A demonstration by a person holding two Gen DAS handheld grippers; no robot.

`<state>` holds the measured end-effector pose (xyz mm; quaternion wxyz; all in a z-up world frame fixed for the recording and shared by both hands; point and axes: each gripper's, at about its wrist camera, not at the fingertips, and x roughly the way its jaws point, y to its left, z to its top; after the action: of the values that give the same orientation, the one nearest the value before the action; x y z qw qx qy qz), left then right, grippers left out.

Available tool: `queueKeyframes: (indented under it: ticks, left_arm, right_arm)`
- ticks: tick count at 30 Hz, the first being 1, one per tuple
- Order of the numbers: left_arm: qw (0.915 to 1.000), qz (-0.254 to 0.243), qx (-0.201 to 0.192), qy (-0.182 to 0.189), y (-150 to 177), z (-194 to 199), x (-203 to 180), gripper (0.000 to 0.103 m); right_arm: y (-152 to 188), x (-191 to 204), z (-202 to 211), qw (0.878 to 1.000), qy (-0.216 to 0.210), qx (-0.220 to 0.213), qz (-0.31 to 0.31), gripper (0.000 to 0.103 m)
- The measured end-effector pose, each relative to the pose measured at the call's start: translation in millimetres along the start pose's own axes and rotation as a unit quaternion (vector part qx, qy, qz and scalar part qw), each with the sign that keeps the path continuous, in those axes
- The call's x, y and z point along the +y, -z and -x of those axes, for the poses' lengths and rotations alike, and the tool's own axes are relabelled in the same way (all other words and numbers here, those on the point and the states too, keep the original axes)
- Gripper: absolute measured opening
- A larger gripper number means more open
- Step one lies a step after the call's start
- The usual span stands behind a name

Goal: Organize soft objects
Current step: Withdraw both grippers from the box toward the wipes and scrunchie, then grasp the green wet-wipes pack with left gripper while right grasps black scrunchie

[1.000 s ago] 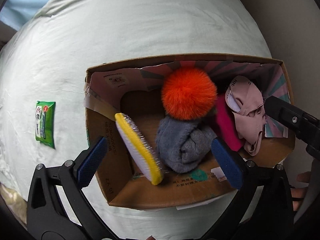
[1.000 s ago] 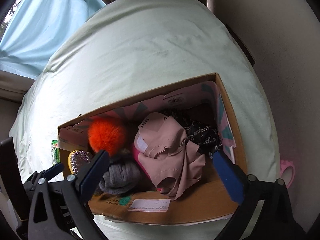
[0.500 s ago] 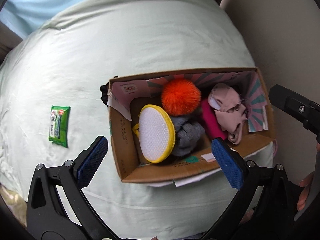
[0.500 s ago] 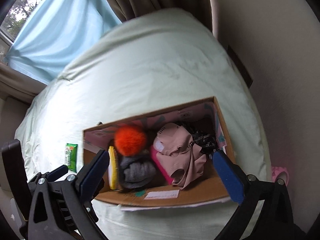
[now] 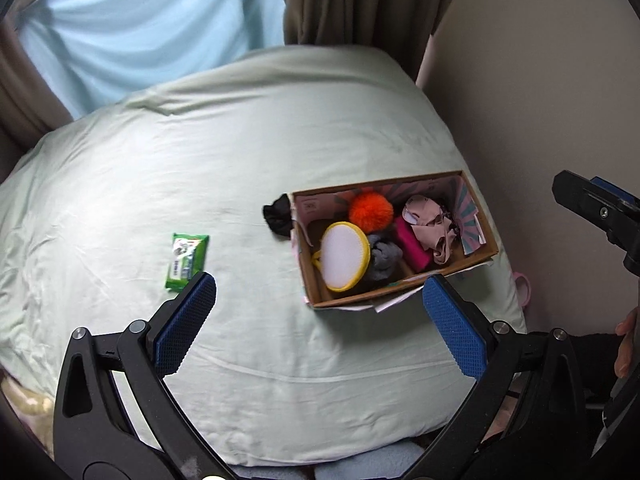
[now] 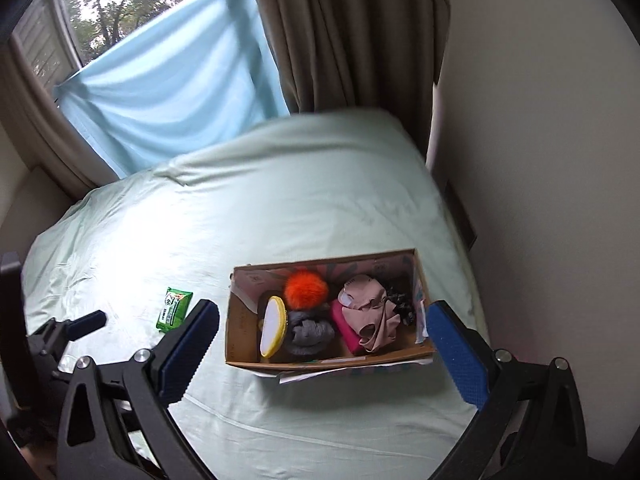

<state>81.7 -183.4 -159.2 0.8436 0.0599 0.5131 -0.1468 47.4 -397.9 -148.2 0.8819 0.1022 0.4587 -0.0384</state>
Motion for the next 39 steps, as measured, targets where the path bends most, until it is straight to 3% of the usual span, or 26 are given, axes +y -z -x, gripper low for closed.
queueKeyframes:
  ticks: [9, 18, 27, 39]
  left_arm:
    - [0.9977, 0.020, -0.064, 0.000, 31, 74, 75, 0.103]
    - [0.9973, 0.033, -0.066, 0.008, 35, 78, 148, 0.103]
    - [0.9990, 0.017, -0.033, 0.026, 25, 17, 222, 0.103]
    - [0.9962, -0.046, -0.005, 0.074, 31, -131, 290, 0.103]
  right_arm:
    - [31, 52, 64, 0.999, 0.016, -0.049, 0.003, 0.103]
    - [45, 117, 66, 0.997, 0.039, -0.057, 0.019, 0.103]
    - [39, 189, 11, 0.997, 0.046, -0.057, -0.010, 0.103]
    - [67, 251, -146, 0.990, 0.055, -0.061, -0.115, 0.103]
